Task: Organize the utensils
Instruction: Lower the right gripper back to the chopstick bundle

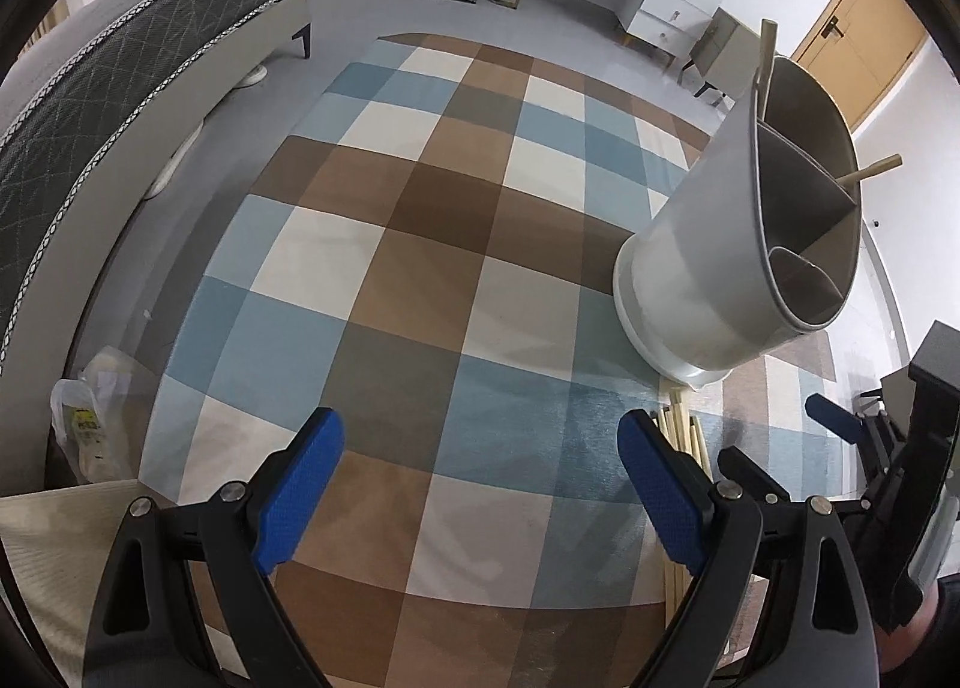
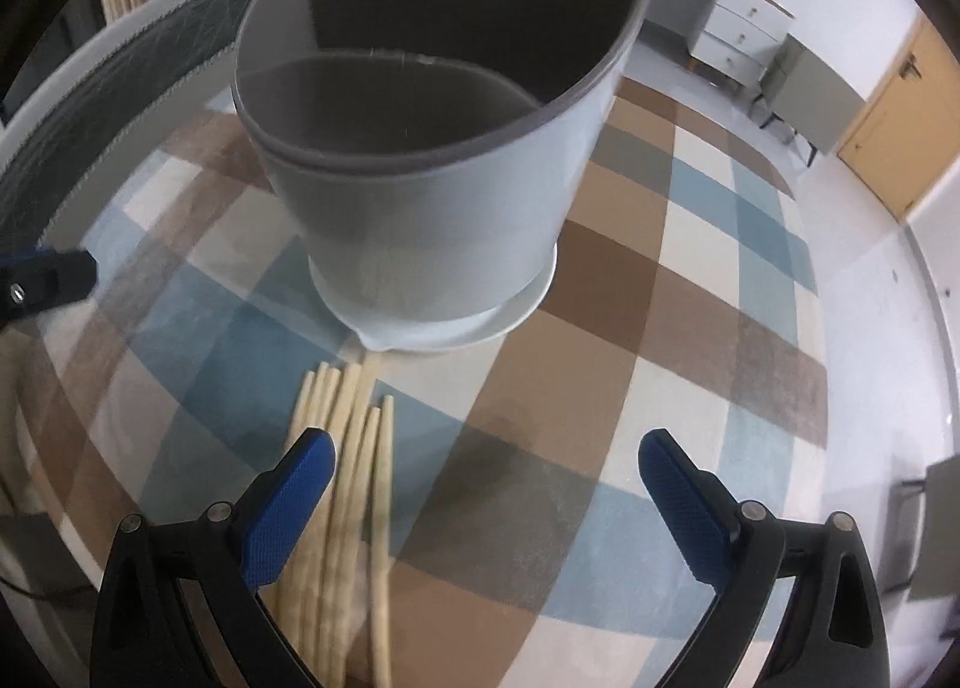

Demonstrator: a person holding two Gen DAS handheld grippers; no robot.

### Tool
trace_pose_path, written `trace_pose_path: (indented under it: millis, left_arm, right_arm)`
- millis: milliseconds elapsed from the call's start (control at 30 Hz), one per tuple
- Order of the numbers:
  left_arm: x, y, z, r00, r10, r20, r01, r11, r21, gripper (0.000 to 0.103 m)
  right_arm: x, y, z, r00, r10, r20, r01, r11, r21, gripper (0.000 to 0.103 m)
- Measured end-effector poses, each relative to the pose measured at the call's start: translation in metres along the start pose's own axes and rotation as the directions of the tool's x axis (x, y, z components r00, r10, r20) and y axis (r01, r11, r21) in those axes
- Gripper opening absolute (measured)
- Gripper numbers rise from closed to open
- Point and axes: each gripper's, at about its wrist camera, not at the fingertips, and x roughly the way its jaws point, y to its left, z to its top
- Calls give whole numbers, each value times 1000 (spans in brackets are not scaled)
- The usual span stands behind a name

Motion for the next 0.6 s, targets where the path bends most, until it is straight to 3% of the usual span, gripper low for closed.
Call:
trace_pose_path:
  millis: [133,267,400,600]
  left_arm:
    - [2,1,0,1000,0,-11,0,1000,-4,90]
    - [3,0,-1,1000,3,-13,-3,1000,3,90]
    - [5,0,-1,1000,8,-19,-8,1000,-1,90]
    - [6,2,-1,1000,12,-26,-13,1000,-8,90]
  right_arm:
    - [8,1,-1,999,-17,-36,15,999,-37,81]
    - [12,1,-4,998,16,-68,-19,999,-35,66]
    - [13,2,-5,997,31,-69,-34,999,-37,65]
    - [16,9,-4,995,49,-84,-53,998,-40,55]
